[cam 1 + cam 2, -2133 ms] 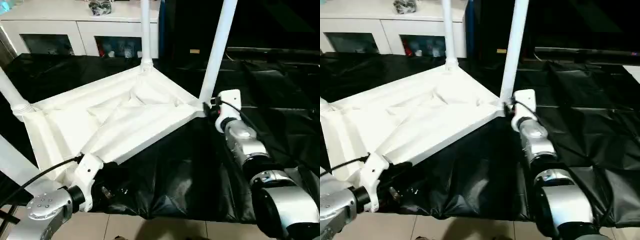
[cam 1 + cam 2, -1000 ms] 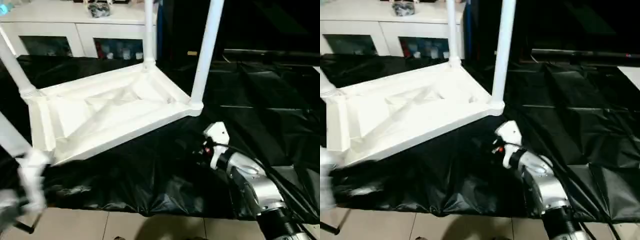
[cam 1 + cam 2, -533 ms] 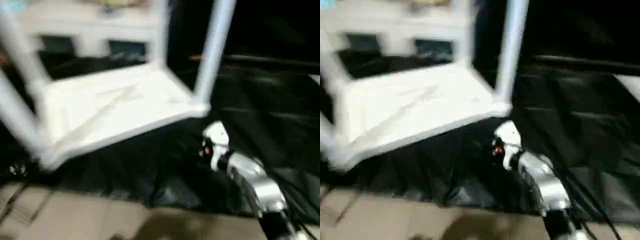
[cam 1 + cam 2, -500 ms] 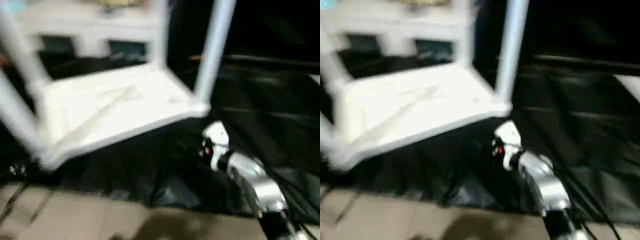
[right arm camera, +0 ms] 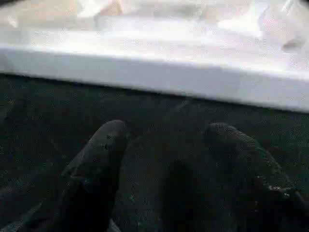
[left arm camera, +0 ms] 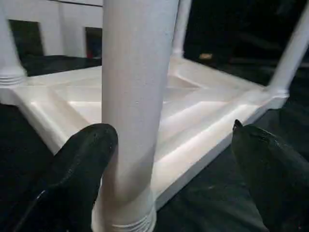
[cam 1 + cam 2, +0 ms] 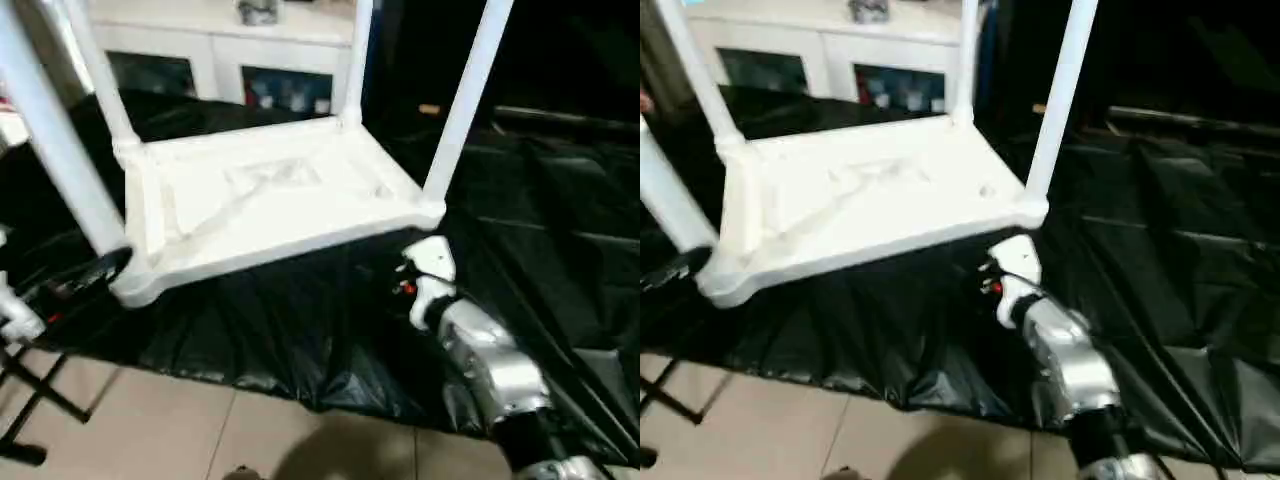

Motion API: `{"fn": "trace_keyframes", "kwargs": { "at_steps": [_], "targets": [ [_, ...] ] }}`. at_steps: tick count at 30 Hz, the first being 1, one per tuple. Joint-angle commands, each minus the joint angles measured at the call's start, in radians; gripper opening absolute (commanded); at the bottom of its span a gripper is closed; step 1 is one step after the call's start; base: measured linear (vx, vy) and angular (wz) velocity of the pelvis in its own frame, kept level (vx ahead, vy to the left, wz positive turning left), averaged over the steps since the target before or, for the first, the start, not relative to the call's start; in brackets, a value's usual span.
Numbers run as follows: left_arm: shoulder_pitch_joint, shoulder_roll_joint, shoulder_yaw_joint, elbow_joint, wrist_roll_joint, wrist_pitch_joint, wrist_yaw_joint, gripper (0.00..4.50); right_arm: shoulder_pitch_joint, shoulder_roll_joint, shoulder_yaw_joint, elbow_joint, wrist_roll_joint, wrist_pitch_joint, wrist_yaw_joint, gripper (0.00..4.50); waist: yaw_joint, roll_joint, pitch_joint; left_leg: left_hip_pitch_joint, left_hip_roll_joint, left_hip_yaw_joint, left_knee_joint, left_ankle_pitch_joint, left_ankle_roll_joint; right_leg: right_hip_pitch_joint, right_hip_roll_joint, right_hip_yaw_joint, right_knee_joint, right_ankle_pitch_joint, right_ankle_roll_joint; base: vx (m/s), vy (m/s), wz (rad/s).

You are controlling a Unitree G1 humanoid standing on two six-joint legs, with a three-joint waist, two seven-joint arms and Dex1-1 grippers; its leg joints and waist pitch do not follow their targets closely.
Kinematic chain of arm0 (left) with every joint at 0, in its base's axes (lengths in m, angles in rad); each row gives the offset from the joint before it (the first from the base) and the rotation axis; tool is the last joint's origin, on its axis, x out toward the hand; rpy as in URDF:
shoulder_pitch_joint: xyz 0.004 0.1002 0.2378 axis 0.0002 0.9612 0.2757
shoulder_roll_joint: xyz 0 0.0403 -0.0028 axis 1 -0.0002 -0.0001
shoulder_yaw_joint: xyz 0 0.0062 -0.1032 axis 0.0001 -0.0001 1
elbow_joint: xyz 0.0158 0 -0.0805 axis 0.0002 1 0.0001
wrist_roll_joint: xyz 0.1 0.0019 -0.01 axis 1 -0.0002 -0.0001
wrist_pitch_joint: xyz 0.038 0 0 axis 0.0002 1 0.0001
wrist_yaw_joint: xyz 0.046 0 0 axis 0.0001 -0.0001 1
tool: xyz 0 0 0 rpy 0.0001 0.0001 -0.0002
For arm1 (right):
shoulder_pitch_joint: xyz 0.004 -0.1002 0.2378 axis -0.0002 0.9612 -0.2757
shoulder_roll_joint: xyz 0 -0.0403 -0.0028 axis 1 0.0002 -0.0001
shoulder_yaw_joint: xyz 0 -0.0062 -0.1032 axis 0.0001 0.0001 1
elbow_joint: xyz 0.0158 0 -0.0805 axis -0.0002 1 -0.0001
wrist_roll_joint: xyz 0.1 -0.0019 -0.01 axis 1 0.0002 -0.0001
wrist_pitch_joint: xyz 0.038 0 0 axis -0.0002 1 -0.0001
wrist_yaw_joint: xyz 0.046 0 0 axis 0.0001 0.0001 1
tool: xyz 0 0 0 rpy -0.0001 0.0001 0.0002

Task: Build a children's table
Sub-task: Rotate table base

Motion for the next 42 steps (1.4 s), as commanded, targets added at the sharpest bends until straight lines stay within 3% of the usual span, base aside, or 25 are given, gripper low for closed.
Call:
{"fn": "trace_keyframes", "kwargs": {
  "at_steps": [1,3,5,7,9,10,11,12,13,20,21,24,27,35,37,38,42],
  "targets": [
    [0.001,-0.007,-0.050,-0.036,-0.027,0.031,-0.038,4.42,-0.023,0.001,0.001,0.020,-0.021,-0.008,-0.029,2.97,-0.012,0.024,-0.054,0.010,0.022,-0.005,-0.081,-0.169,-0.032,0.026,-0.063,0.044,-0.084,0.050,-0.196,0.000,0.000,0.00],
    [0.027,-0.020,-0.105,-0.097,-0.058,0.079,-0.067,4.42,-0.056,0.010,-0.007,0.075,-0.046,-0.011,-0.091,2.97,-0.015,0.025,-0.055,0.008,0.022,-0.003,-0.078,-0.148,-0.032,0.026,-0.061,0.043,-0.079,0.101,-0.206,0.000,0.000,0.00],
    [0.018,-0.054,-0.158,-0.094,-0.018,0.049,-0.046,4.42,-0.082,0.018,-0.018,0.117,-0.059,-0.018,-0.116,2.97,-0.014,0.023,-0.055,0.010,0.022,0.001,-0.075,-0.138,-0.021,0.028,-0.061,0.045,-0.080,0.130,-0.202,0.000,0.000,0.00],
    [-0.018,-0.083,-0.175,-0.041,0.041,0.021,0.015,4.42,-0.097,0.020,-0.015,0.139,-0.069,-0.026,-0.122,2.97,-0.014,0.018,-0.053,0.013,0.023,0.004,-0.077,-0.157,-0.019,0.027,-0.061,0.046,-0.085,0.104,-0.192,0.000,0.000,0.00],
    [-0.060,-0.097,-0.172,0.035,0.102,-0.017,0.085,4.42,-0.106,0.023,-0.014,0.149,-0.073,-0.031,-0.126,2.97,-0.014,0.021,-0.050,0.016,0.024,0.005,-0.079,-0.189,-0.026,0.026,-0.062,0.048,-0.091,0.048,-0.175,0.000,0.000,0.00],
    [-0.085,-0.101,-0.162,0.078,0.122,-0.043,0.117,4.42,-0.111,0.025,-0.011,0.151,-0.075,-0.036,-0.127,2.97,-0.016,0.019,-0.052,0.009,0.024,0.002,-0.082,-0.183,-0.030,0.034,-0.065,0.047,-0.091,0.035,-0.161,0.000,0.000,0.00],
    [-0.090,-0.102,-0.157,0.078,0.113,-0.039,0.123,4.42,-0.113,0.025,-0.009,0.152,-0.076,-0.039,-0.126,2.97,-0.018,0.019,-0.055,0.010,0.024,0.001,-0.081,-0.172,-0.037,0.035,-0.066,0.046,-0.089,0.052,-0.154,0.000,0.000,0.00],
    [-0.092,-0.105,-0.154,0.074,0.105,-0.039,0.123,4.42,-0.113,0.025,-0.009,0.153,-0.076,-0.040,-0.126,2.97,-0.024,0.009,-0.056,0.007,0.025,0.001,-0.081,-0.160,-0.037,0.038,-0.066,0.046,-0.088,0.069,-0.156,0.000,0.000,0.00],
    [-0.094,-0.108,-0.152,0.067,0.093,-0.032,0.126,4.42,-0.114,0.025,-0.009,0.158,-0.078,-0.043,-0.127,2.97,-0.027,0.013,-0.058,0.007,0.024,0.001,-0.078,-0.140,-0.036,0.037,-0.066,0.044,-0.083,0.101,-0.165,0.000,0.000,0.00],
    [-0.127,-0.162,-0.180,0.053,0.052,-0.038,0.088,4.42,-0.117,0.030,0.000,0.193,-0.092,-0.061,-0.126,2.97,-0.046,0.012,-0.063,0.003,0.021,0.007,-0.066,-0.049,0.011,0.042,-0.063,0.042,-0.074,0.258,-0.210,0.000,0.000,0.00],
    [-0.121,-0.175,-0.220,-0.001,0.005,0.002,0.037,4.42,-0.135,0.031,0.006,0.226,-0.101,-0.058,-0.127,2.97,-0.047,0.012,-0.063,0.004,0.021,0.007,-0.067,-0.050,0.016,0.043,-0.063,0.042,-0.075,0.260,-0.215,0.000,0.000,0.00],
    [-0.106,-0.173,-0.244,-0.046,-0.032,0.038,0.000,4.42,-0.147,0.032,0.009,0.248,-0.106,-0.061,-0.128,2.97,-0.047,0.011,-0.063,0.004,0.023,0.008,-0.066,-0.047,0.016,0.042,-0.063,0.041,-0.072,0.257,-0.234,0.000,0.000,0.00],
    [-0.045,-0.149,-0.319,-0.191,-0.137,0.169,-0.093,4.42,-0.196,0.041,0.018,0.332,-0.122,-0.086,-0.128,2.97,-0.049,0.012,-0.064,0.005,0.024,0.012,-0.063,-0.037,0.019,0.039,-0.062,0.040,-0.068,0.263,-0.244,0.000,0.000,0.00],
    [0.003,-0.186,-0.407,-0.313,-0.184,0.241,-0.078,4.42,-0.273,0.073,0.036,0.464,-0.146,-0.135,-0.100,2.97,-0.057,0.005,-0.057,0.004,0.024,0.013,-0.068,-0.074,0.013,0.043,-0.061,0.042,-0.076,0.189,-0.225,0.000,0.000,0.00],
    [0.007,-0.196,-0.412,-0.325,-0.188,0.243,-0.065,4.42,-0.278,0.080,0.042,0.469,-0.148,-0.147,-0.087,2.97,-0.059,0.007,-0.057,0.004,0.026,0.013,-0.067,-0.075,0.014,0.043,-0.061,0.043,-0.076,0.185,-0.223,0.000,0.000,0.00],
    [0.010,-0.207,-0.415,-0.340,-0.197,0.250,-0.052,4.42,-0.280,0.088,0.046,0.470,-0.145,-0.157,-0.070,2.97,-0.059,0.002,-0.059,0.003,0.026,0.014,-0.066,-0.065,0.018,0.044,-0.060,0.043,-0.074,0.200,-0.224,0.000,0.000,0.00],
    [0.015,-0.227,-0.422,-0.377,-0.214,0.268,-0.018,4.42,-0.280,0.108,0.054,0.473,-0.134,-0.191,-0.014,2.97,-0.064,0.002,-0.061,0.000,0.023,0.014,-0.062,-0.041,0.034,0.046,-0.059,0.043,-0.071,0.241,-0.231,0.000,0.000,0.00]
  ]
}}
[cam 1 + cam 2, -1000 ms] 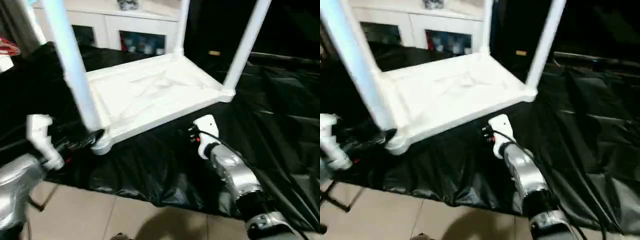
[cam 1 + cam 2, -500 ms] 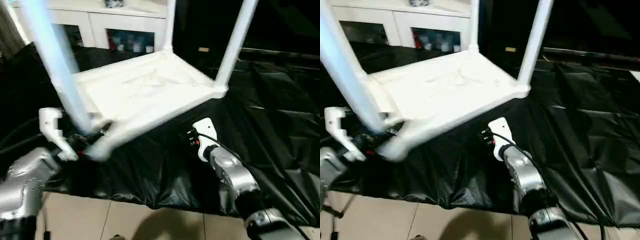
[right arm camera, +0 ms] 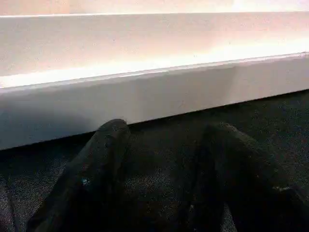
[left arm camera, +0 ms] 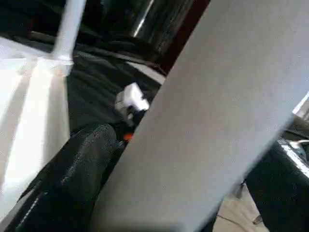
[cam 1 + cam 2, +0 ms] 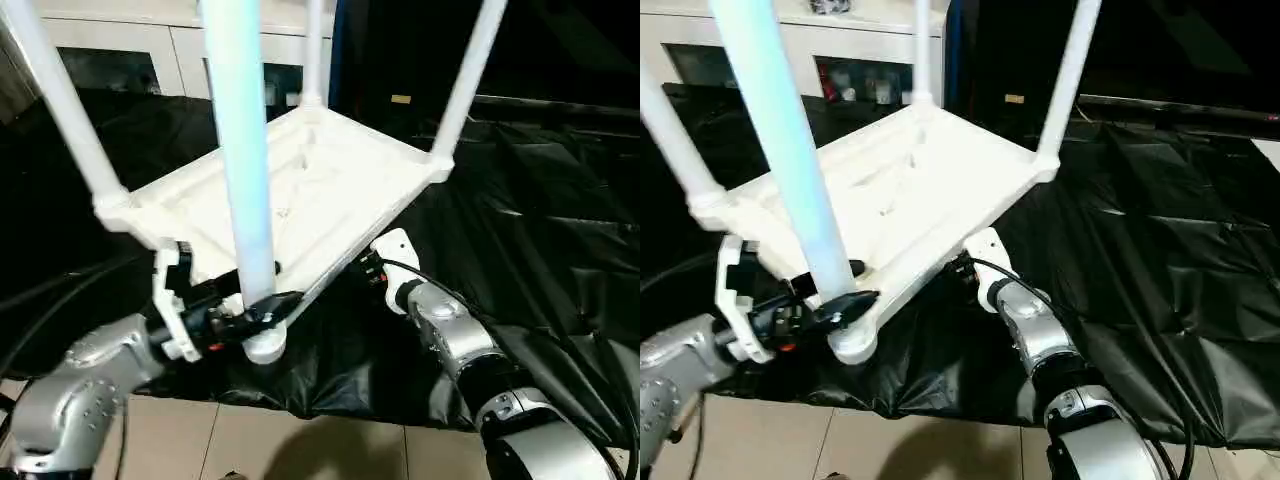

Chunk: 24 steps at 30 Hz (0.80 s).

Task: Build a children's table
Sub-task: Rotate table base

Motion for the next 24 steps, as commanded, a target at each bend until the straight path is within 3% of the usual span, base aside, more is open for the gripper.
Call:
{"fn": "trace_keyframes", "kwargs": {
  "at_steps": [1,3,5,9,12,13,24],
  "targets": [
    [0.005,-0.032,-0.048,-0.056,-0.027,0.024,0.027,4.42,-0.002,0.048,0.042,-0.017,0.017,-0.039,0.104,2.97,0.004,0.002,-0.061,0.004,0.017,-0.002,-0.060,-0.035,0.029,0.050,-0.059,0.041,-0.052,0.242,-0.240,0.000,0.000,0.00],
    [0.005,-0.043,-0.054,-0.064,-0.031,0.027,0.034,4.42,0.002,0.053,0.048,-0.018,0.020,-0.046,0.131,2.97,-0.003,0.000,-0.059,0.005,0.019,0.000,-0.060,-0.041,0.043,0.048,-0.059,0.041,-0.056,0.230,-0.248,0.000,0.000,0.00],
    [0.004,-0.057,-0.065,-0.069,-0.029,0.025,0.043,4.42,0.008,0.058,0.061,-0.023,0.021,-0.054,0.165,2.97,-0.003,0.003,-0.059,0.007,0.022,-0.001,-0.060,-0.049,0.042,0.047,-0.061,0.042,-0.058,0.213,-0.251,0.000,0.000,0.00],
    [-0.006,-0.081,-0.080,-0.064,-0.020,0.019,0.062,4.42,0.009,0.074,0.066,-0.018,0.022,-0.072,0.215,2.97,-0.004,-0.001,-0.057,0.009,0.024,0.000,-0.062,-0.065,0.041,0.046,-0.061,0.042,-0.059,0.188,-0.257,0.000,0.000,0.00],
    [-0.014,-0.092,-0.085,-0.064,-0.020,0.019,0.072,4.42,0.003,0.084,0.061,-0.004,0.015,-0.080,0.230,2.97,-0.003,-0.001,-0.059,0.010,0.024,-0.001,-0.061,-0.055,0.042,0.046,-0.061,0.042,-0.058,0.202,-0.262,0.000,0.000,0.00],
    [-0.019,-0.098,-0.089,-0.063,-0.019,0.020,0.075,4.42,-0.003,0.090,0.060,0.004,0.015,-0.084,0.238,2.97,-0.003,0.005,-0.059,0.011,0.024,-0.002,-0.061,-0.056,0.040,0.045,-0.061,0.041,-0.058,0.203,-0.262,0.000,0.000,0.00],
    [-0.069,-0.121,-0.124,-0.042,-0.008,0.025,0.074,4.42,-0.060,0.144,0.050,0.084,0.010,-0.106,0.257,2.97,-0.008,0.004,-0.061,0.010,0.023,-0.003,-0.060,-0.052,0.042,0.048,-0.063,0.040,-0.056,0.227,-0.281,0.000,0.000,0.00]
  ]
}}
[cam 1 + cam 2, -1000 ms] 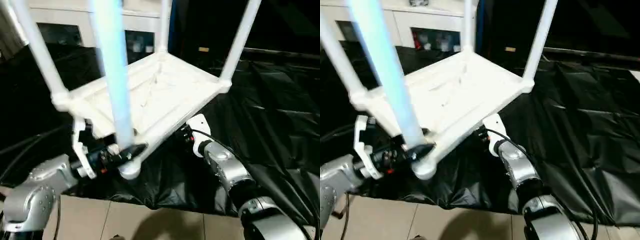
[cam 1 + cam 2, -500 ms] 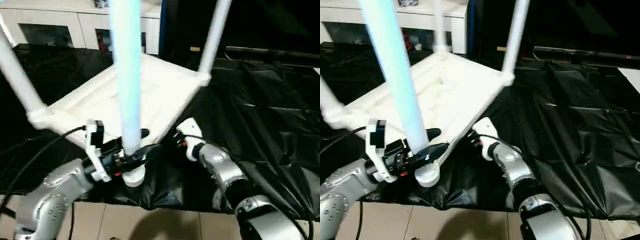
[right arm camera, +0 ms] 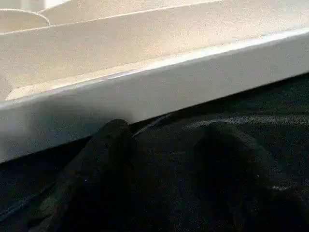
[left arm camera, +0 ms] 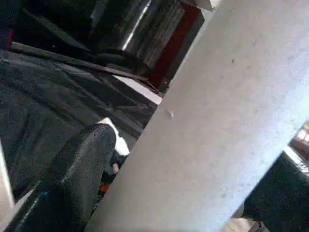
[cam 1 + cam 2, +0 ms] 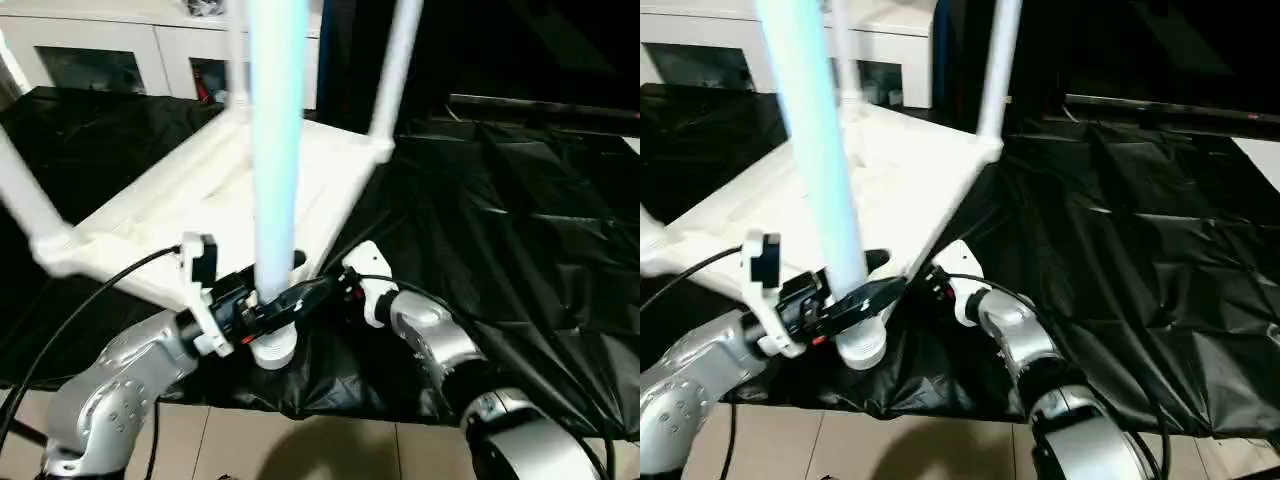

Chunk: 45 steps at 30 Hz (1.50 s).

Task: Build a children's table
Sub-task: Rotate table base

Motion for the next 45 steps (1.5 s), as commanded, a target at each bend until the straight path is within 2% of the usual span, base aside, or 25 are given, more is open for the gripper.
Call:
{"fn": "trace_keyframes", "kwargs": {
  "at_steps": [1,6,7,8,9,13,14,17,19,20,22,24,25,26,27,29,30,31,33,38,40,42,43,44,45],
  "targets": [
    [-0.041,-0.023,-0.089,-0.010,-0.001,0.012,-0.017,4.42,-0.042,0.082,0.033,0.002,-0.002,-0.035,0.033,2.97,0.011,0.017,-0.060,0.008,0.021,-0.004,-0.061,-0.052,0.043,0.048,-0.065,0.040,-0.056,0.226,-0.280,0.000,0.000,0.00],
    [-0.105,-0.033,-0.114,0.054,0.042,-0.009,-0.025,4.42,-0.056,0.078,0.019,0.027,-0.007,-0.049,0.018,2.97,0.014,0.016,-0.061,0.009,0.022,-0.004,-0.060,-0.040,0.045,0.049,-0.067,0.040,-0.055,0.230,-0.281,0.000,0.000,0.00],
    [-0.116,-0.035,-0.121,0.067,0.049,-0.013,-0.030,4.42,-0.057,0.075,0.016,0.030,-0.007,-0.051,0.016,2.97,0.016,0.023,-0.062,0.012,0.022,-0.005,-0.059,-0.039,0.044,0.047,-0.067,0.040,-0.054,0.237,-0.281,0.000,0.000,0.00],
    [-0.126,-0.036,-0.127,0.079,0.058,-0.017,-0.033,4.42,-0.058,0.071,0.014,0.033,-0.008,-0.054,0.012,2.97,0.017,0.020,-0.062,0.013,0.022,-0.003,-0.058,-0.035,0.048,0.046,-0.066,0.041,-0.054,0.252,-0.283,0.000,0.000,0.00],
    [-0.141,-0.038,-0.133,0.102,0.079,-0.029,-0.029,4.42,-0.059,0.066,0.009,0.036,-0.011,-0.058,-0.003,2.97,0.021,0.024,-0.063,0.015,0.022,-0.003,-0.058,-0.033,0.047,0.045,-0.066,0.040,-0.055,0.257,-0.282,0.000,0.000,0.00],
    [-0.161,-0.042,-0.140,0.137,0.113,-0.052,-0.020,4.42,-0.062,0.057,0.000,0.043,-0.015,-0.066,-0.033,2.97,0.024,0.022,-0.064,0.012,0.022,-0.005,-0.060,-0.043,0.034,0.050,-0.068,0.040,-0.052,0.256,-0.281,0.000,0.000,0.00],
    [-0.201,-0.046,-0.141,0.219,0.193,-0.119,0.012,4.42,-0.064,0.028,-0.033,0.041,-0.017,-0.078,-0.117,2.97,0.025,0.027,-0.062,0.017,0.021,-0.004,-0.060,-0.046,0.033,0.043,-0.066,0.039,-0.057,0.250,-0.276,0.000,0.000,0.00],
    [-0.224,-0.032,-0.141,0.277,0.246,-0.174,0.020,4.42,-0.043,-0.011,-0.079,0.003,-0.002,-0.080,-0.179,2.97,0.030,0.024,-0.065,0.016,0.021,-0.004,-0.059,-0.046,0.027,0.050,-0.069,0.041,-0.055,0.248,-0.263,0.000,0.000,0.00],
    [-0.224,-0.024,-0.135,0.287,0.242,-0.179,0.006,4.42,-0.015,-0.033,-0.106,-0.042,0.012,-0.078,-0.190,2.97,0.031,0.025,-0.066,0.013,0.020,-0.005,-0.058,-0.037,0.029,0.051,-0.068,0.041,-0.053,0.268,-0.257,0.000,0.000,0.00],
    [-0.217,-0.021,-0.121,0.291,0.244,-0.200,0.003,4.42,0.044,-0.063,-0.134,-0.139,0.033,-0.065,-0.183,2.97,0.034,0.030,-0.067,0.014,0.019,-0.004,-0.056,-0.029,0.029,0.051,-0.066,0.042,-0.052,0.291,-0.251,0.000,0.000,0.00],
    [-0.212,-0.020,-0.115,0.291,0.246,-0.211,0.004,4.42,0.074,-0.075,-0.144,-0.189,0.042,-0.057,-0.177,2.97,0.040,0.024,-0.068,0.014,0.017,-0.004,-0.054,-0.007,0.038,0.053,-0.060,0.042,-0.050,0.348,-0.232,0.000,0.000,0.00],
    [-0.172,-0.023,-0.097,0.258,0.252,-0.253,0.015,4.42,0.174,-0.103,-0.169,-0.366,0.057,-0.023,-0.169,2.97,0.045,0.026,-0.068,0.011,0.017,-0.006,-0.056,-0.017,0.035,0.055,-0.060,0.041,-0.050,0.355,-0.219,0.000,0.000,0.00],
    [-0.172,-0.023,-0.097,0.258,0.252,-0.253,0.015,4.42,0.174,-0.103,-0.169,-0.366,0.057,-0.023,-0.169,2.97,0.047,0.025,-0.067,0.012,0.018,-0.006,-0.058,-0.030,0.034,0.055,-0.063,0.040,-0.054,0.340,-0.216,0.000,0.000,0.00],
    [-0.127,-0.026,-0.086,0.218,0.278,-0.286,0.057,4.42,0.244,-0.110,-0.188,-0.500,0.079,0.026,-0.175,2.97,0.043,0.024,-0.064,0.011,0.019,-0.006,-0.060,-0.060,0.029,0.053,-0.061,0.040,-0.058,0.294,-0.216,0.000,0.000,0.00],
    [-0.117,-0.027,-0.084,0.210,0.285,-0.294,0.067,4.42,0.257,-0.112,-0.191,-0.526,0.084,0.036,-0.178,2.97,0.043,0.033,-0.062,0.011,0.020,-0.008,-0.062,-0.068,0.025,0.054,-0.061,0.040,-0.059,0.278,-0.212,0.000,0.000,0.00],
    [-0.076,-0.033,-0.075,0.176,0.308,-0.322,0.103,4.42,0.314,-0.116,-0.196,-0.633,0.100,0.079,-0.196,2.97,0.036,0.030,-0.058,0.011,0.021,-0.008,-0.065,-0.101,0.022,0.051,-0.061,0.041,-0.066,0.224,-0.200,0.000,0.000,0.00],
    [-0.051,-0.037,-0.062,0.150,0.318,-0.302,0.146,4.42,0.342,-0.116,-0.200,-0.686,0.103,0.107,-0.206,2.97,0.036,0.038,-0.056,0.016,0.020,-0.007,-0.067,-0.136,0.013,0.045,-0.062,0.042,-0.072,0.152,-0.201,0.000,0.000,0.00],
    [-0.021,-0.039,-0.051,0.123,0.334,-0.294,0.190,4.42,0.378,-0.119,-0.197,-0.755,0.106,0.140,-0.214,2.97,0.034,0.040,-0.053,0.015,0.023,-0.007,-0.069,-0.151,0.006,0.045,-0.060,0.041,-0.074,0.126,-0.200,0.000,0.000,0.00],
    [0.031,-0.051,-0.032,0.077,0.368,-0.314,0.256,4.42,0.438,-0.122,-0.187,-0.863,0.109,0.185,-0.223,2.97,0.033,0.035,-0.046,0.011,0.026,-0.009,-0.073,-0.165,0.006,0.045,-0.059,0.043,-0.079,0.102,-0.181,0.000,0.000,0.00],
    [0.149,-0.076,-0.017,-0.048,0.428,-0.296,0.374,4.42,0.611,-0.112,-0.155,-1.148,0.114,0.332,-0.252,2.97,0.030,0.041,-0.036,0.013,0.023,-0.011,-0.085,-0.259,-0.017,0.031,-0.058,0.047,-0.103,-0.145,-0.128,0.000,0.000,0.00],
    [0.185,-0.096,-0.003,-0.095,0.440,-0.279,0.437,4.42,0.667,-0.107,-0.149,-1.240,0.130,0.387,-0.271,2.97,0.028,0.040,-0.035,0.012,0.023,-0.012,-0.087,-0.279,-0.023,0.027,-0.058,0.048,-0.107,-0.188,-0.106,0.000,0.000,0.00],
    [0.217,-0.113,0.005,-0.132,0.453,-0.281,0.481,4.42,0.706,-0.098,-0.148,-1.299,0.141,0.424,-0.290,2.97,0.029,0.049,-0.032,0.012,0.024,-0.015,-0.088,-0.298,-0.028,0.023,-0.059,0.049,-0.111,-0.211,-0.093,0.000,0.000,0.00],
    [0.226,-0.118,0.008,-0.139,0.458,-0.285,0.492,4.42,0.714,-0.095,-0.148,-1.310,0.142,0.428,-0.294,2.97,0.025,0.043,-0.031,0.009,0.022,-0.015,-0.089,-0.310,-0.030,0.020,-0.059,0.049,-0.114,-0.238,-0.082,0.000,0.000,0.00],
    [0.235,-0.132,0.015,-0.140,0.484,-0.331,0.512,4.42,0.728,-0.092,-0.147,-1.321,0.143,0.430,-0.298,2.97,0.024,0.049,-0.030,0.011,0.019,-0.017,-0.089,-0.320,-0.034,0.016,-0.058,0.048,-0.117,-0.269,-0.075,0.000,0.000,0.00],
    [0.241,-0.145,0.022,-0.140,0.506,-0.369,0.534,4.42,0.740,-0.091,-0.145,-1.333,0.143,0.432,-0.299,2.97,0.022,0.047,-0.030,0.011,0.019,-0.016,-0.089,-0.326,-0.035,0.014,-0.058,0.049,-0.121,-0.280,-0.070,0.000,0.000,0.00]
  ]
}}
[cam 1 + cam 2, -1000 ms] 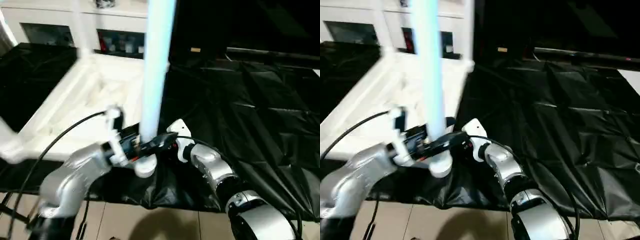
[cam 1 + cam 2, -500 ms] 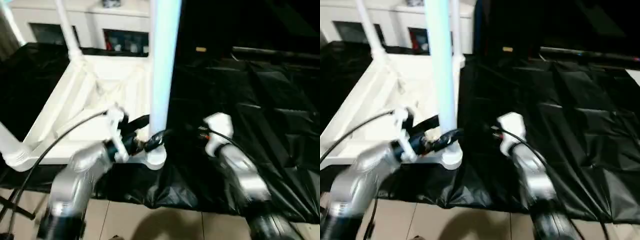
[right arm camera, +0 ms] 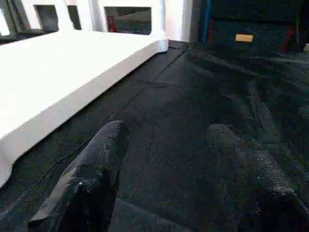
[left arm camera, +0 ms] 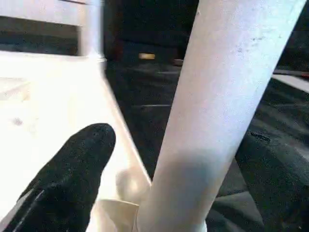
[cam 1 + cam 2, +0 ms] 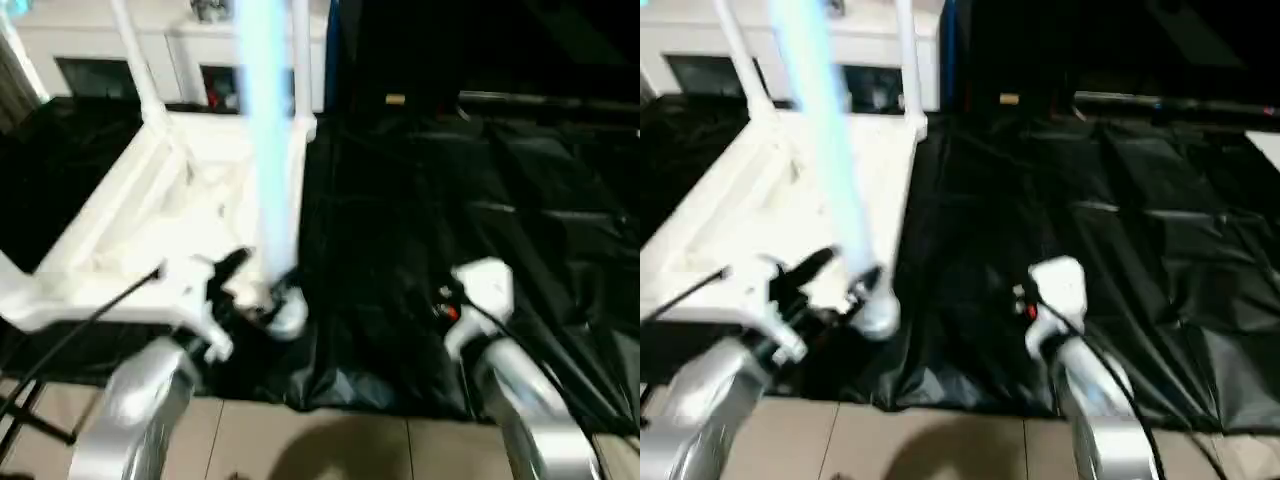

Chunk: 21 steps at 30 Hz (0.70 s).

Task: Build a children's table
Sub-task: Rotate table base

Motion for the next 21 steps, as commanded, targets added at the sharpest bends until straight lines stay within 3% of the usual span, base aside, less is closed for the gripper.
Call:
{"fn": "trace_keyframes", "kwargs": {
  "at_steps": [1,4,7,8,10,11,12,14,17,19,20,21],
  "targets": [
    [0.011,-0.019,0.047,-0.014,0.043,-0.055,0.071,4.42,0.023,0.004,0.008,-0.037,0.010,0.020,-0.010,2.97,0.003,0.007,-0.034,0.006,0.020,-0.016,-0.084,-0.335,-0.035,0.013,-0.058,0.049,-0.122,-0.303,-0.073,0.000,0.000,0.00],
    [0.028,-0.030,0.078,-0.020,0.006,-0.062,0.074,4.42,0.041,0.022,-0.005,-0.061,0.028,0.048,-0.025,2.97,0.004,0.005,-0.037,0.004,0.018,-0.018,-0.084,-0.334,-0.037,0.010,-0.060,0.049,-0.121,-0.320,-0.060,0.000,0.000,0.00],
    [0.046,-0.011,0.073,-0.012,0.000,-0.051,0.057,4.42,0.036,0.018,-0.006,-0.076,0.032,0.077,-0.031,2.97,0.003,0.007,-0.037,0.003,0.018,-0.020,-0.085,-0.313,-0.036,0.009,-0.056,0.049,-0.115,-0.262,-0.061,0.000,0.000,0.00],
    [0.047,-0.009,0.072,-0.007,-0.001,-0.058,0.053,4.42,0.031,0.012,-0.005,-0.076,0.026,0.081,-0.033,2.97,0.005,0.015,-0.040,0.004,0.020,-0.019,-0.084,-0.300,-0.039,0.010,-0.057,0.050,-0.112,-0.224,-0.067,0.000,0.000,0.00],
    [0.044,-0.020,0.079,0.007,-0.006,-0.098,0.044,4.42,0.021,-0.002,-0.003,-0.072,0.021,0.083,-0.030,2.97,0.003,0.014,-0.041,0.002,0.020,-0.019,-0.084,-0.282,-0.040,0.014,-0.055,0.049,-0.110,-0.174,-0.075,0.000,0.000,0.00],
    [0.047,-0.053,0.105,0.015,-0.053,-0.137,0.034,4.42,0.020,-0.025,0.010,-0.072,0.012,0.079,-0.006,2.97,0.004,0.014,-0.046,0.002,0.020,-0.018,-0.081,-0.250,-0.039,0.020,-0.055,0.048,-0.105,-0.094,-0.088,0.000,0.000,0.00],
    [0.048,-0.055,0.107,0.016,-0.056,-0.144,0.032,4.42,0.020,-0.028,0.011,-0.071,0.012,0.078,-0.002,2.97,0.004,0.018,-0.046,0.001,0.019,-0.018,-0.080,-0.244,-0.039,0.021,-0.056,0.047,-0.103,-0.075,-0.092,0.000,0.000,0.00],
    [0.057,-0.074,0.114,0.006,-0.090,-0.182,0.011,4.42,0.024,-0.048,0.025,-0.075,0.015,0.082,0.027,2.97,0.004,0.012,-0.050,-0.002,0.018,-0.016,-0.076,-0.217,-0.028,0.028,-0.056,0.046,-0.099,-0.010,-0.104,0.000,0.000,0.00],
    [0.069,-0.072,0.105,-0.005,-0.129,-0.172,-0.021,4.42,0.025,-0.070,0.034,-0.079,0.019,0.091,0.050,2.97,0.004,0.013,-0.053,0.000,0.017,-0.015,-0.072,-0.186,-0.015,0.031,-0.056,0.045,-0.094,0.040,-0.113,0.000,0.000,0.00],
    [0.069,-0.049,0.078,-0.003,-0.130,-0.151,-0.047,4.42,0.018,-0.077,0.032,-0.076,0.025,0.100,0.049,2.97,0.004,0.005,-0.052,0.000,0.018,-0.013,-0.072,-0.183,-0.007,0.031,-0.056,0.045,-0.095,0.035,-0.114,0.000,0.000,0.00],
    [0.056,-0.034,0.056,0.010,-0.117,-0.139,-0.065,4.42,0.012,-0.081,0.031,-0.071,0.025,0.103,0.048,2.97,0.006,0.010,-0.051,0.003,0.018,-0.014,-0.074,-0.187,-0.007,0.029,-0.056,0.045,-0.096,0.010,-0.109,0.000,0.000,0.00],
    [0.041,-0.024,0.042,0.025,-0.109,-0.128,-0.077,4.42,0.008,-0.084,0.031,-0.068,0.026,0.105,0.047,2.97,0.005,0.008,-0.050,0.003,0.019,-0.013,-0.075,-0.193,-0.007,0.029,-0.056,0.045,-0.098,-0.004,-0.106,0.000,0.000,0.00]
  ]
}}
